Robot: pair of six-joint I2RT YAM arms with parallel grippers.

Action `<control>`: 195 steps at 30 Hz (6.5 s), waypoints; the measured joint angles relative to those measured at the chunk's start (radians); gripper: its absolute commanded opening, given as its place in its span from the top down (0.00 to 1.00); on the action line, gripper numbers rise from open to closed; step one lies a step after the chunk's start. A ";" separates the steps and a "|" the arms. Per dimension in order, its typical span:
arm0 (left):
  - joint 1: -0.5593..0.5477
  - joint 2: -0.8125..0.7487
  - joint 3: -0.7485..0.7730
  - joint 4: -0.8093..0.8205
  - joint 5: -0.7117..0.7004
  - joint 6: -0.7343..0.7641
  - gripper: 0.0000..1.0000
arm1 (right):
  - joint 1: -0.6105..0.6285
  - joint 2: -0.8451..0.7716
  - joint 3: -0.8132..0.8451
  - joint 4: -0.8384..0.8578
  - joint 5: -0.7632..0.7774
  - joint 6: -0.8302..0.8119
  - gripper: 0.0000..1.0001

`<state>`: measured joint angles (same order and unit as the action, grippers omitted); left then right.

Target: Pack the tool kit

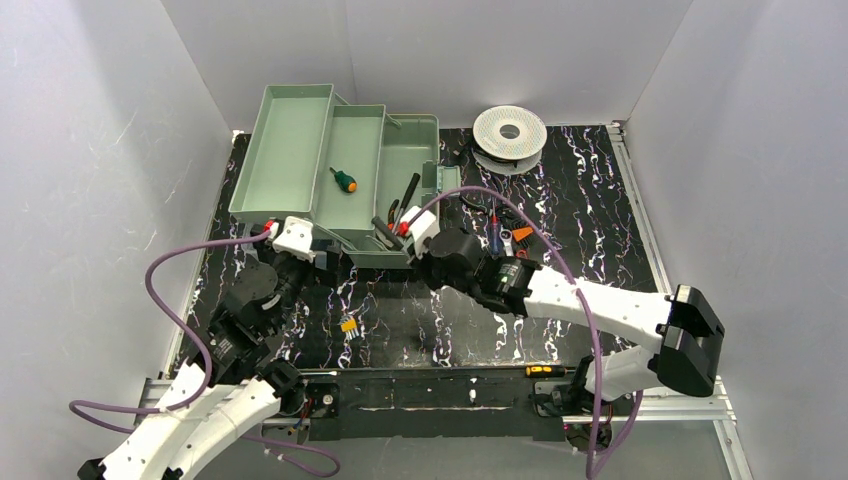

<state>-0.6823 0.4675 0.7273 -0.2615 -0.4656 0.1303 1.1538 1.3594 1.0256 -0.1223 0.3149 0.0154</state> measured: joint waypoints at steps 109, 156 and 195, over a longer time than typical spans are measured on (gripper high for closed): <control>-0.190 0.394 0.101 -0.022 0.411 -0.283 0.02 | -0.884 0.218 -0.126 -0.339 -0.230 0.510 0.40; -0.193 0.702 0.179 0.064 0.553 -0.369 0.02 | -0.787 -0.381 -0.135 -0.251 -0.346 0.600 0.65; 0.002 0.823 0.554 -0.214 0.416 -0.346 1.00 | -0.784 -0.508 -0.186 -0.219 -0.259 0.764 0.18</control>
<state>-0.6800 1.2903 1.2808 -0.4759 -0.0498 -0.2161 0.3695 0.8516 0.8398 -0.3408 0.0555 0.7792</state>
